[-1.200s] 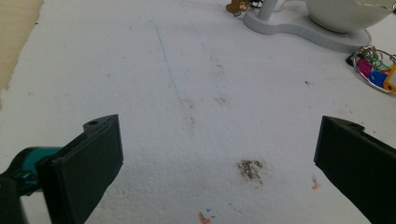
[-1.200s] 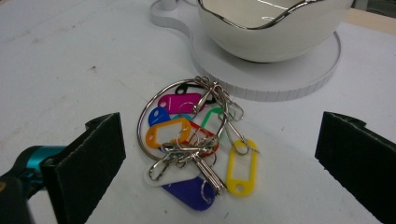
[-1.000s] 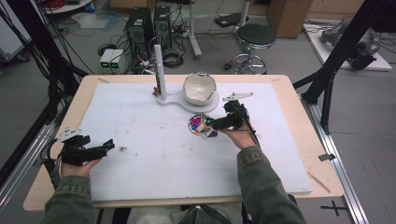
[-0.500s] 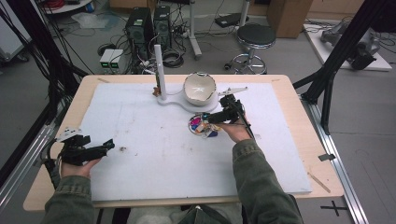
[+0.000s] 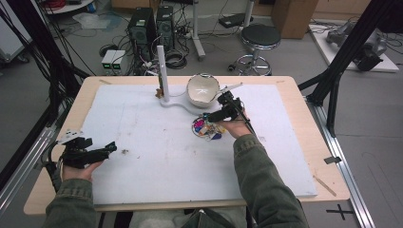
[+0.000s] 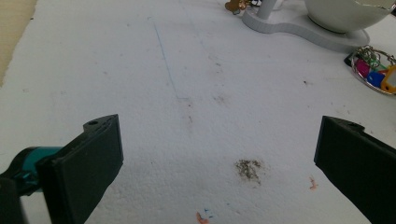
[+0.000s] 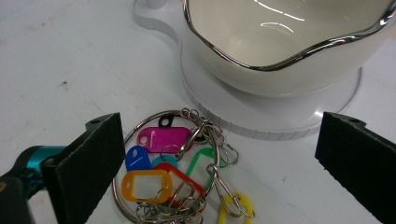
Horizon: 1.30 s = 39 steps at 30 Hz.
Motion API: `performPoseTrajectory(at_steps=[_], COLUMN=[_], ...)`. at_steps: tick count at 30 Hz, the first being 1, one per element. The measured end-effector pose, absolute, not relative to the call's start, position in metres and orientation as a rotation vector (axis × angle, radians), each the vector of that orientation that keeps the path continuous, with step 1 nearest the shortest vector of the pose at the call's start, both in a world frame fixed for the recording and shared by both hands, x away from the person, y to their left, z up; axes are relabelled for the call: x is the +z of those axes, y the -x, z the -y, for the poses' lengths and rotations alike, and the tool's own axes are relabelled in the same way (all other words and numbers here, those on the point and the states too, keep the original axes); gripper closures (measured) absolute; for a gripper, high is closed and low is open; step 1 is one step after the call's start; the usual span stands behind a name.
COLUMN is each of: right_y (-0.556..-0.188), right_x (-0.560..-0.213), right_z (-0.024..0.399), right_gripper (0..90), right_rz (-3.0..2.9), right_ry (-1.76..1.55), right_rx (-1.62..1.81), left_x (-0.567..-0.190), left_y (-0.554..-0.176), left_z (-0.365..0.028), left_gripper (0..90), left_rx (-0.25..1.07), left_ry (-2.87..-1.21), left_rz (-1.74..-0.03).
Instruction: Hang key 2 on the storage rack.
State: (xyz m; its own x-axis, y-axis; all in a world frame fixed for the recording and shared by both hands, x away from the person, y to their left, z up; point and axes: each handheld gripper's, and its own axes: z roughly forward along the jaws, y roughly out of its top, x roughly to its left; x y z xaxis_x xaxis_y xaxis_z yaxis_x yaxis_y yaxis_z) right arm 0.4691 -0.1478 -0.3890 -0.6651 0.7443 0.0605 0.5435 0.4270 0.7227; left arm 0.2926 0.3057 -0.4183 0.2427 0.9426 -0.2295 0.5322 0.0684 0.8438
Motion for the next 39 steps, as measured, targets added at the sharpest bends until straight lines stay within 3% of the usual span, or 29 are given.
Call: performPoseTrajectory(at_steps=[15, 23, 28, 35, 39], right_y=[-0.488, -0.495, -0.496, -0.496, -0.494], right_x=[-0.401, -0.41, -0.41, -0.412, -0.415], right_z=[0.141, 0.143, 0.145, 0.142, 0.138], right_gripper=[0.7, 7.6, 25.2, 42.2, 61.7], right_rz=[-2.498, -2.551, -2.612, -2.699, -2.743], right_ry=[-1.151, -1.218, -1.253, -1.23, -1.236], right_rx=[0.904, 0.832, 0.85, 0.831, 0.784], left_x=[-0.419, -0.419, -0.419, -0.419, -0.419], left_y=[-0.293, -0.293, -0.294, -0.293, -0.293], left_z=[-0.305, -0.305, -0.305, -0.305, -0.305], left_gripper=[1.6, 1.6, 1.7, 1.6, 1.7], left_rx=[0.554, 0.548, 0.547, 0.544, 0.543], left_ry=[-1.597, -1.596, -1.601, -1.607, -1.607], left_rz=[-1.415, -1.407, -1.407, -1.405, -1.403])
